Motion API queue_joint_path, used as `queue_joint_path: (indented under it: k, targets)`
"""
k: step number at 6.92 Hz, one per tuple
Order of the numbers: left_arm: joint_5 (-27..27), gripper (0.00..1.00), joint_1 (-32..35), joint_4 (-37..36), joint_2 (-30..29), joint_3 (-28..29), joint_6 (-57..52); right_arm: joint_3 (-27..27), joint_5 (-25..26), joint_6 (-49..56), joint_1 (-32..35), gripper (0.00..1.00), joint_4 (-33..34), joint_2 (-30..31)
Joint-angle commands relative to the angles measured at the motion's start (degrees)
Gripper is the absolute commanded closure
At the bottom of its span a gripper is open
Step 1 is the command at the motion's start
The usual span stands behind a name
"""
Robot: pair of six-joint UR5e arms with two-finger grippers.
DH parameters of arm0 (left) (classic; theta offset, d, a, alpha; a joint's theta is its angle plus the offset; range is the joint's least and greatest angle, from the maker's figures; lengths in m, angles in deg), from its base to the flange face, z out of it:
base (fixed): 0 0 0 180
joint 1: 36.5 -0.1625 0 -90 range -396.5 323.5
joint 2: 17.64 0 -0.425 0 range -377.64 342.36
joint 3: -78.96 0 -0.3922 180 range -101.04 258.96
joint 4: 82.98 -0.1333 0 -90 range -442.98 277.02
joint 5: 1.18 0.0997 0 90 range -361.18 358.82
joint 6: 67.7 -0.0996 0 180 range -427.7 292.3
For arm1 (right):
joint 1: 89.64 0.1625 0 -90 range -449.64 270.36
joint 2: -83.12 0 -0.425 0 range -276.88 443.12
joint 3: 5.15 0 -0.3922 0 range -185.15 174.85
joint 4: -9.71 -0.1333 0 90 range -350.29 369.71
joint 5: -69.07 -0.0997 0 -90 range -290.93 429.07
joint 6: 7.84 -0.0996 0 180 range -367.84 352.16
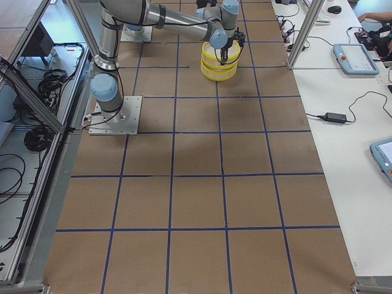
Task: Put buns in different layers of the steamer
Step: 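Grasp the brown bun on the plate with the left gripper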
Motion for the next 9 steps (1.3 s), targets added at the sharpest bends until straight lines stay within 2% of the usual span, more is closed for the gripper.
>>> queue_joint_path:
  k: [1, 3, 5, 6, 8, 9]
  targets:
    - [0.0, 1.00, 0.3, -0.5, 0.4, 0.8, 0.0, -1.3, 0.0, 0.3, 0.0, 0.94, 1.0, -0.1]
    - [-0.2, 1.00, 4.3, 0.7, 1.5, 7.2, 0.7, -1.9, 0.1, 0.3, -0.1, 0.94, 1.5, 0.0]
    - [0.0, 1.00, 11.1, 9.7, 4.9, 13.6, 6.5, -1.9, 0.5, 1.6, -1.0, 0.93, 1.8, 0.4]
    - [-0.6, 1.00, 13.5, 11.5, 6.4, 15.8, 7.5, -2.0, 0.7, 1.7, -1.1, 0.92, 1.8, 0.4]
    - [-11.6, 0.99, 14.6, 11.0, 7.0, 17.5, 10.9, -2.6, 0.3, 0.8, -1.2, 0.77, 1.6, 0.5]
    - [-13.6, 0.99, 15.0, 10.9, 6.7, 18.2, 14.4, -3.2, -0.1, 0.9, -1.1, 0.66, 1.8, 0.4]
